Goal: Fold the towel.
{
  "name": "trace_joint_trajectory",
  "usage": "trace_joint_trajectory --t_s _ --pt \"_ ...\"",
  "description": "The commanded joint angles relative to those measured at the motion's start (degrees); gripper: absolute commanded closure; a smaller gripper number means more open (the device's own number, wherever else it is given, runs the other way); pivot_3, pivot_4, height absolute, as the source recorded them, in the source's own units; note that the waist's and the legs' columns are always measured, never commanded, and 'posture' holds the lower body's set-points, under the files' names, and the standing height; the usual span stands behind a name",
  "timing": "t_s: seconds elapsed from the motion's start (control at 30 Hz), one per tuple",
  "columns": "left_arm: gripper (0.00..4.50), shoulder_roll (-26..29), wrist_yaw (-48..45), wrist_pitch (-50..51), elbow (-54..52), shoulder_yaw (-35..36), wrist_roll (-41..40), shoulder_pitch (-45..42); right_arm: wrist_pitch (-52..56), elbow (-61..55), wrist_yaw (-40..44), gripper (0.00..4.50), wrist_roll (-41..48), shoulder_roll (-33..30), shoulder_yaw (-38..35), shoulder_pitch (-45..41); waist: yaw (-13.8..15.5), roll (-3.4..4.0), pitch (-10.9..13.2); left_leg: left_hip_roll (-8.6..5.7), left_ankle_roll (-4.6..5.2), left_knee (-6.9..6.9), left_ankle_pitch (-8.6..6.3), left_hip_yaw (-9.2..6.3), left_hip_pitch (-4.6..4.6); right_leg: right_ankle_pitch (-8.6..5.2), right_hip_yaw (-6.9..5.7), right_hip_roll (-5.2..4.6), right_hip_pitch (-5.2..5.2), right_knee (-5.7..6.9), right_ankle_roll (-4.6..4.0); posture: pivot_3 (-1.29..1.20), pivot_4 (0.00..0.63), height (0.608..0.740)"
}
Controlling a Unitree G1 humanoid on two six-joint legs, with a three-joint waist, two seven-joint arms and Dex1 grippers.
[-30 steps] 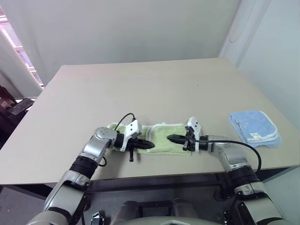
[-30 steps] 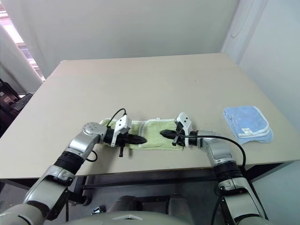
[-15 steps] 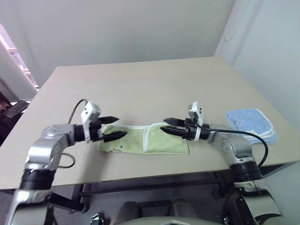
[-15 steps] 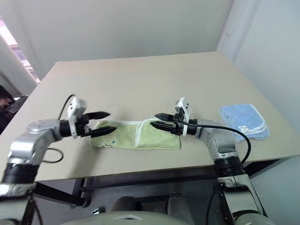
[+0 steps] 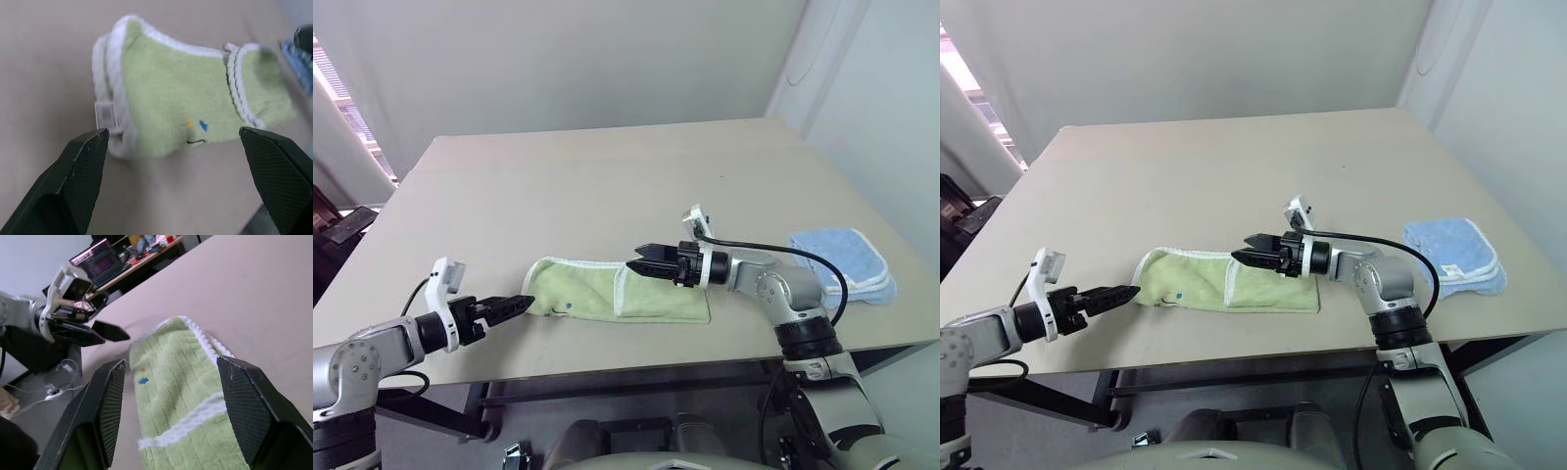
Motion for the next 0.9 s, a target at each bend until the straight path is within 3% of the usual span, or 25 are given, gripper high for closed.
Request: trace_joint_trajectory --t_s 0.03,0.23,0.63,0.9 --pt "0.00 -1.7 4.9 7.1 0.5 8.3 -4.6 -0.8 1.6 -0.1 -0.9 1.40 1.8 1.6 -0.7 -2.0 0.0 0.00 0.0 -0.01 0.00 -0.02 0.00 0.00 0.01 0.00 0.00 0.03 -0.03 -0.01 0.00 0.00 0.000 0.740" --pt "0.00 -7.4 11.6 14.6 2.6 15.5 -5.9 -1.6 0.0 0.3 -2.8 1.40 0.5 2.5 -0.5 -1.0 0.0 -0.01 0.0 -0.02 -0.04 -0.13 0.00 0.04 0.03 0.01 0.00 0.05 -0.03 -0.03 0.00 0.00 0.000 0.740" --pt "0.00 -15.4 21.1 15.8 7.4 15.2 -5.6 -9.3 -9.2 -8.8 2.3 1.40 -4.2 -5.5 4.2 3.7 0.0 -0.03 0.0 -0.06 -0.29 -0.20 -0.06 0.06 0.04 0.00 -0.01 -0.07 0.06 -0.16 0.01 0.00 0.000 0.740" --pt "0.00 -18.8 24.9 15.8 11.6 15.1 -5.4 -12.2 -9.6 -8.7 1.5 1.40 -4.5 -7.0 3.6 4.5 0.5 0.01 0.0 -0.12 -0.33 -0.21 -0.03 0.01 0.20 -0.01 -0.13 -0.18 0.37 -0.34 0.01 0.00 0.000 0.740"
